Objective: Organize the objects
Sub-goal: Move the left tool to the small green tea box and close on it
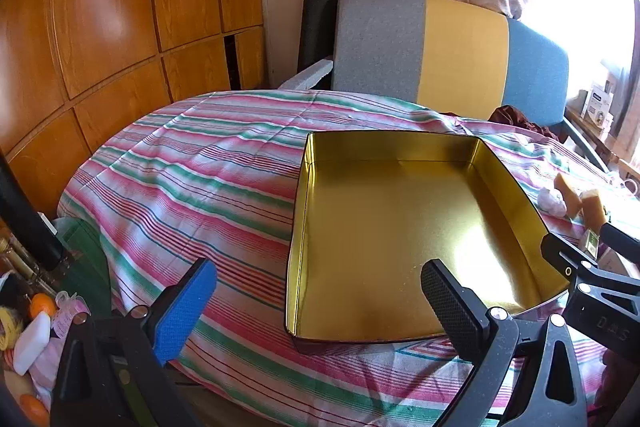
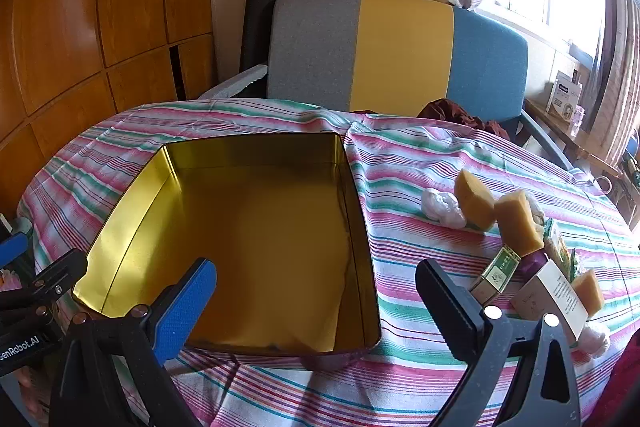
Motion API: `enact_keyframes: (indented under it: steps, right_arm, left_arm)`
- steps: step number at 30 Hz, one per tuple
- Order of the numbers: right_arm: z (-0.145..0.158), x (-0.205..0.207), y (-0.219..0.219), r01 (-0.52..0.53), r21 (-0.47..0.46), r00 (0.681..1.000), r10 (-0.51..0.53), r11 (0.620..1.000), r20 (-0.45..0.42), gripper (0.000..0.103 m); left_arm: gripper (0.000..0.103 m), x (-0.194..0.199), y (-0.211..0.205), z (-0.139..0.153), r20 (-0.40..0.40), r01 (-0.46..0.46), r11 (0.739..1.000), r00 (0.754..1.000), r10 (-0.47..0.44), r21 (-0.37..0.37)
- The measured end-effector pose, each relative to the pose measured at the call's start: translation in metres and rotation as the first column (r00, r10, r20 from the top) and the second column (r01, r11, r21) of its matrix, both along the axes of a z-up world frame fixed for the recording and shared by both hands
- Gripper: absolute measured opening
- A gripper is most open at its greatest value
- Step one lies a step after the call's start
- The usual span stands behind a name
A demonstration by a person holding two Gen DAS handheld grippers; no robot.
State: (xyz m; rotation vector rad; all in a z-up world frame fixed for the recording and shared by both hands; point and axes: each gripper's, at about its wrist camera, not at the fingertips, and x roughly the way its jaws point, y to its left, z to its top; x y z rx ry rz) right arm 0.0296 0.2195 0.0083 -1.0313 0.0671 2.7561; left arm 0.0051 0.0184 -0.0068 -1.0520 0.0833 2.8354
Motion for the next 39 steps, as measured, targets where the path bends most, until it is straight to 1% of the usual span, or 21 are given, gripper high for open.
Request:
enact_keyframes:
  steps: [4,9,14,20,29,32,34,39]
  right_arm:
    - [0.000,0.002,0.004,-0.001,0.005,1.000,0.001,1.000,0.004,0.102]
    - [0.003,0.008,0.023,0.016,0.021,1.000,-0.017,1.000,0.012,0.102]
    - [0.007,0.017,0.060,0.074,0.022,0.997,-0.075,0.997,0.035,0.102]
    - [0.012,0.029,0.111,0.148,0.014,0.987,-0.148,0.989,0.064,0.102]
    - [0.010,0.043,0.176,0.215,0.032,0.970,-0.217,0.976,0.106,0.102]
    - [0.006,0.044,0.198,0.233,0.019,0.965,-0.233,0.972,0.120,0.102]
    - [0.001,0.045,0.214,0.250,-0.020,0.961,-0.246,0.968,0.128,0.102]
    - [-0.013,0.047,0.239,0.297,-0.100,0.949,-0.281,0.950,0.145,0.102]
  left_arm:
    - [0.103,0.002,0.006,0.002,-0.013,0.018,0.999,1.000,-0.018,-0.027]
    - [0.103,0.003,0.022,0.009,-0.044,0.043,0.995,0.998,-0.048,-0.094]
    - [0.103,0.005,0.037,0.016,-0.077,0.087,0.986,0.992,-0.098,-0.140]
    - [0.103,0.008,0.058,0.021,-0.097,0.144,0.975,0.982,-0.162,-0.167]
    - [0.103,0.010,0.082,0.021,-0.089,0.208,0.959,0.970,-0.228,-0.191]
    - [0.103,0.011,0.089,0.021,-0.088,0.224,0.954,0.966,-0.245,-0.200]
    - [0.103,0.011,0.094,0.021,-0.086,0.233,0.950,0.963,-0.255,-0.207]
    - [0.103,0.011,0.108,0.020,-0.077,0.260,0.938,0.956,-0.284,-0.227]
